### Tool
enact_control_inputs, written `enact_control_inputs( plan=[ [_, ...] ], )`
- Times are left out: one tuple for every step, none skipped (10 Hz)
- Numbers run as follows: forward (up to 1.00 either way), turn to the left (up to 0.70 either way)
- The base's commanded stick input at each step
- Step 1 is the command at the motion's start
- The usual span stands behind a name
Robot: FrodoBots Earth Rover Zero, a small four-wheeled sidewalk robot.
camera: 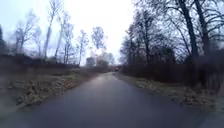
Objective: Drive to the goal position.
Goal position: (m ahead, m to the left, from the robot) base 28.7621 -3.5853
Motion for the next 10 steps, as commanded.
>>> enact_control_inputs(
  plan=[
    [0.70, 0.14],
    [0.70, 0.14],
    [0.70, 0.08],
    [0.70, 0.01],
    [0.70, 0.00],
    [0.70, 0.00],
    [0.70, 0.00],
    [0.70, 0.00],
    [0.70, 0.00],
    [0.70, 0.00]
  ],
)
